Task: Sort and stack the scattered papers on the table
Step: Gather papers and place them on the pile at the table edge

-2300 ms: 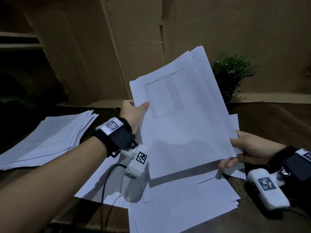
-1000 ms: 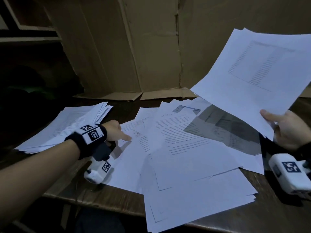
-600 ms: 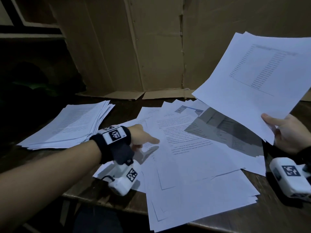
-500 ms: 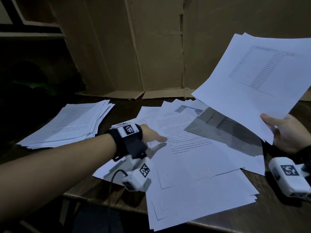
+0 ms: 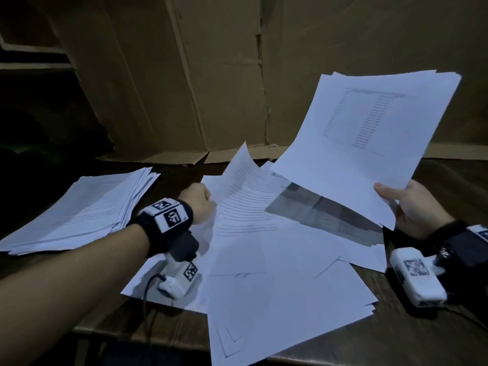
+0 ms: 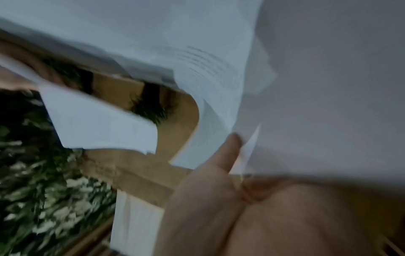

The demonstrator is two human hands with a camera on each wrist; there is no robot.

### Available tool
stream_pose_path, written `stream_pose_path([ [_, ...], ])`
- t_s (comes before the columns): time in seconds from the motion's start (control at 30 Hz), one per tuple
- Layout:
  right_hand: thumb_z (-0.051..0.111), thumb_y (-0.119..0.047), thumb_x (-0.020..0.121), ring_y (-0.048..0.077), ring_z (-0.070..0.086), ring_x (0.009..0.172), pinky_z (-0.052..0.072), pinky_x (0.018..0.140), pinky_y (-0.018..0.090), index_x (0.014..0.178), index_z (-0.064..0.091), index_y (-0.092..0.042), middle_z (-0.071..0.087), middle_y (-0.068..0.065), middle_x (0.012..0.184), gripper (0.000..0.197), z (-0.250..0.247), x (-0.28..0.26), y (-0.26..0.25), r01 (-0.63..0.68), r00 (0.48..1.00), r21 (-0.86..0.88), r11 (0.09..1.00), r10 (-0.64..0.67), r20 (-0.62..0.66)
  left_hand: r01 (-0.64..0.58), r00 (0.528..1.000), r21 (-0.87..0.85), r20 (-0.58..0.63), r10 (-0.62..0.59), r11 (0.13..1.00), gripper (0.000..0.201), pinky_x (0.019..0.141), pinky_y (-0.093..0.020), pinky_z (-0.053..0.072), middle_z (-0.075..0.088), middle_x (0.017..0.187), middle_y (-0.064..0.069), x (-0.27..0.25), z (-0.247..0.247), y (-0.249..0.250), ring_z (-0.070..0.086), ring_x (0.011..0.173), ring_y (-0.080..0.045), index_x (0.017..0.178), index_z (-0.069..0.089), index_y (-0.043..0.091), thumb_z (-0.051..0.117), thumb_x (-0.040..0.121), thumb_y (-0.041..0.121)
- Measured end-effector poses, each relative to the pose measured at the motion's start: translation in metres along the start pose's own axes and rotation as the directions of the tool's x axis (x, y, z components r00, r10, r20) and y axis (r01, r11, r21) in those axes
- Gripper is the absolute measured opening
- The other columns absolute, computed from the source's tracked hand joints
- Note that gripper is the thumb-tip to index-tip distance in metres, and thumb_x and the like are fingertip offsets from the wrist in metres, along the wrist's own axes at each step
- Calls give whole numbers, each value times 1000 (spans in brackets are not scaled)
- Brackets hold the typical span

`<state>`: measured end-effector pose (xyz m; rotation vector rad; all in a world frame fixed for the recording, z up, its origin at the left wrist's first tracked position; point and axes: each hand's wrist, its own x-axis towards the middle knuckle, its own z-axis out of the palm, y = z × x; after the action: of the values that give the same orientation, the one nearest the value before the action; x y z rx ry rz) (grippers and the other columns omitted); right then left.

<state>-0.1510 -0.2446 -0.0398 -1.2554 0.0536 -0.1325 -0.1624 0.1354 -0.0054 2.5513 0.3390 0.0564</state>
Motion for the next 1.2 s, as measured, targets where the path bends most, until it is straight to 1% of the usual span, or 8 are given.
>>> stream_pose_path([
  [0.13, 45, 5, 100, 9, 74, 87, 59, 66, 19, 129, 57, -7, 71, -1, 112, 33, 1, 0, 3, -38, 998, -90, 995, 42, 37, -312, 886, -327, -439, 149, 892, 21, 76, -29, 42, 59, 106, -2, -1, -52, 1, 55, 95, -21, 117, 52, 10, 57, 96, 10],
  [0.2, 45, 5, 100, 12, 73, 92, 61, 75, 24, 119, 61, -8, 76, -3, 101, 28, 2, -1, 3, -52, 995, -133, 990, 63, 77, -395, 857, -445, -494, 148, 804, 23, 74, -28, 48, 63, 110, -4, -2, -75, 8, 61, 93, -19, 120, 57, 8, 55, 98, 9],
  [0.33, 44, 5, 101, 7, 71, 69, 53, 86, 31, 90, 57, -12, 69, -8, 59, 24, 10, -12, -2, -38, 980, -254, 966, 86, 180, -269, 959, -758, -270, 89, 595, 27, 80, -35, 56, 66, 118, -9, 3, -90, 24, 67, 93, -20, 125, 58, 3, 53, 100, 9],
  [0.43, 45, 0, 100, 15, 75, 92, 59, 69, 25, 118, 62, -11, 77, 2, 104, 27, 18, -21, -7, -53, 934, -229, 972, 129, 334, -215, 976, -736, -183, 118, 642, 27, 81, -37, 56, 65, 118, -16, -5, -66, 49, 66, 92, -28, 123, 59, -3, 56, 98, 7],
  [0.53, 48, 0, 96, 27, 72, 104, 61, 72, 31, 129, 60, -9, 71, 9, 122, 35, 20, -23, -8, -80, 911, -207, 975, 156, 382, -164, 986, -712, -127, 105, 683, 18, 72, -32, 57, 69, 109, -17, -11, -32, 66, 68, 83, -27, 109, 65, -1, 62, 94, 9],
  [0.8, 53, -7, 88, 35, 69, 108, 61, 77, 37, 131, 60, -5, 69, 16, 125, 43, 23, -31, -6, -113, 856, -180, 977, 188, 482, 20, 995, -779, 77, 64, 627, 41, 92, -46, 55, 69, 116, -14, -18, 11, 74, 69, 101, -31, 121, 60, 1, 72, 83, 11],
  [1.0, 34, -58, 95, 23, 76, 83, 59, 56, 27, 117, 68, -18, 77, 8, 101, 57, 21, -26, -8, -243, 895, -74, 967, 253, 367, 10, 999, -838, 36, 37, 545, 61, 88, -42, 55, 65, 119, -12, -20, 18, 81, 66, 104, -28, 132, 43, 4, 76, 81, -1],
  [1.2, 49, -3, 97, 30, 69, 109, 60, 84, 38, 133, 58, -8, 68, 12, 128, 37, 18, -21, -5, -55, 924, -154, 987, 109, 368, -13, 983, -752, 112, 147, 659, 42, 79, -36, 59, 65, 118, -7, -23, 7, 82, 67, 97, -23, 129, 48, 10, 66, 93, 21],
])
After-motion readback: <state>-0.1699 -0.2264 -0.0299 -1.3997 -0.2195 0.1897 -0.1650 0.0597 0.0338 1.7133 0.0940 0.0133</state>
